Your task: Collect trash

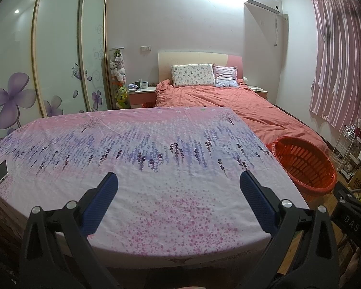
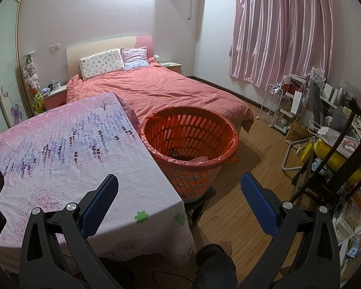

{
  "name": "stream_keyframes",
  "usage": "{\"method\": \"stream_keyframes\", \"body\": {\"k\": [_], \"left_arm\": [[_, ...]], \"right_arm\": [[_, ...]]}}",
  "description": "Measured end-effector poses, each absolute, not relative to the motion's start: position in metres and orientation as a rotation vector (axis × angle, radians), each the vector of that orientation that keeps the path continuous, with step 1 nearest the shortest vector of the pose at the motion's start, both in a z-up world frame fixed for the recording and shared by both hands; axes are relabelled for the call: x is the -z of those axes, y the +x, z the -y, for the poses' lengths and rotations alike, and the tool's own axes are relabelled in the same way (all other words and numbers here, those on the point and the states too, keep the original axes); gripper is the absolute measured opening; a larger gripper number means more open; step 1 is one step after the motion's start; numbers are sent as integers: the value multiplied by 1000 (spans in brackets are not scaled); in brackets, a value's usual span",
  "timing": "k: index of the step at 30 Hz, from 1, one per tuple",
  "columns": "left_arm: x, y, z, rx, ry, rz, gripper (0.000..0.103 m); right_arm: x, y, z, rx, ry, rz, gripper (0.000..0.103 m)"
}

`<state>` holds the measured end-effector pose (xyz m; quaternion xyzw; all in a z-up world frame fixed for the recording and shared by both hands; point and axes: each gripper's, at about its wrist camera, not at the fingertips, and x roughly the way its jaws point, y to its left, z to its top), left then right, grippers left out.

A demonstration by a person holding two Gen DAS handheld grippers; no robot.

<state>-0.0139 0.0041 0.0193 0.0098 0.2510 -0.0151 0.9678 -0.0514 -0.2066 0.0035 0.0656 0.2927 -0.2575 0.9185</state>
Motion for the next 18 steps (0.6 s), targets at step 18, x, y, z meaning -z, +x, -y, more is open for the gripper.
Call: {"method": "stream_keyframes", "body": {"k": [18], "left_arm": [[-18,-14,-4,32,20,-510,99]], "right_arm": [[0,-53,205,529,136,-604,101]]}}
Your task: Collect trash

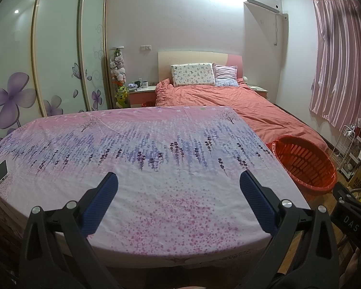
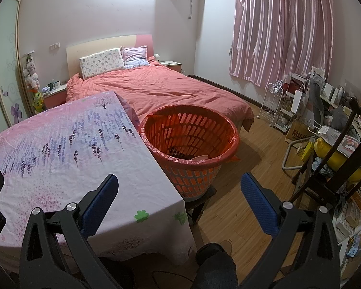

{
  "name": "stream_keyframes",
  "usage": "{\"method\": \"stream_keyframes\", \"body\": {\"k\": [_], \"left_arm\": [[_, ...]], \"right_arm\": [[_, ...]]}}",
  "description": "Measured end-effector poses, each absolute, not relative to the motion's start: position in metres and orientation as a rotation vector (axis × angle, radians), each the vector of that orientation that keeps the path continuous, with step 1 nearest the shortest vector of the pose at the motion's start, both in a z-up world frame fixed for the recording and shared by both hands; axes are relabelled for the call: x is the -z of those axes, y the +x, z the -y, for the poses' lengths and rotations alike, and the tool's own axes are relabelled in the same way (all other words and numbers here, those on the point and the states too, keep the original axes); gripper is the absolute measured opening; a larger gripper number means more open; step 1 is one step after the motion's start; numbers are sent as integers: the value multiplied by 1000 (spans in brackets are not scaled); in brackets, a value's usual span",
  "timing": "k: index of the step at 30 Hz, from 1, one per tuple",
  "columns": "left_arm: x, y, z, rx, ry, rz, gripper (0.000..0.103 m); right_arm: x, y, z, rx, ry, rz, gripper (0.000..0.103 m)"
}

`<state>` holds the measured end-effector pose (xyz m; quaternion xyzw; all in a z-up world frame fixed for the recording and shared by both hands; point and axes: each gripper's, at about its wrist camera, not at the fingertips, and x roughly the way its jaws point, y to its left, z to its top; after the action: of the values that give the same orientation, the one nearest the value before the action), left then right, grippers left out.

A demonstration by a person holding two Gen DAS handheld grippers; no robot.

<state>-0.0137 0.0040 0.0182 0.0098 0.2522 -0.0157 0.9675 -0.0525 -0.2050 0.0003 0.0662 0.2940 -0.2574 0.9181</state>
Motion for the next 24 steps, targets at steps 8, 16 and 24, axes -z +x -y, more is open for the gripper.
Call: {"method": "stream_keyframes", "body": {"k": [8,16,24], "left_arm": [[-18,-14,-4,31,20,-510,99],[-15,-14,-6,29,20,-512,99],[-11,-15,-9,24,21,-515,99]], "right_arm": [[-1,-52,205,529,136,-605,101],[-1,-52,206,529,136,-606,101],[-1,-52,206,528,137,-607,101]]}}
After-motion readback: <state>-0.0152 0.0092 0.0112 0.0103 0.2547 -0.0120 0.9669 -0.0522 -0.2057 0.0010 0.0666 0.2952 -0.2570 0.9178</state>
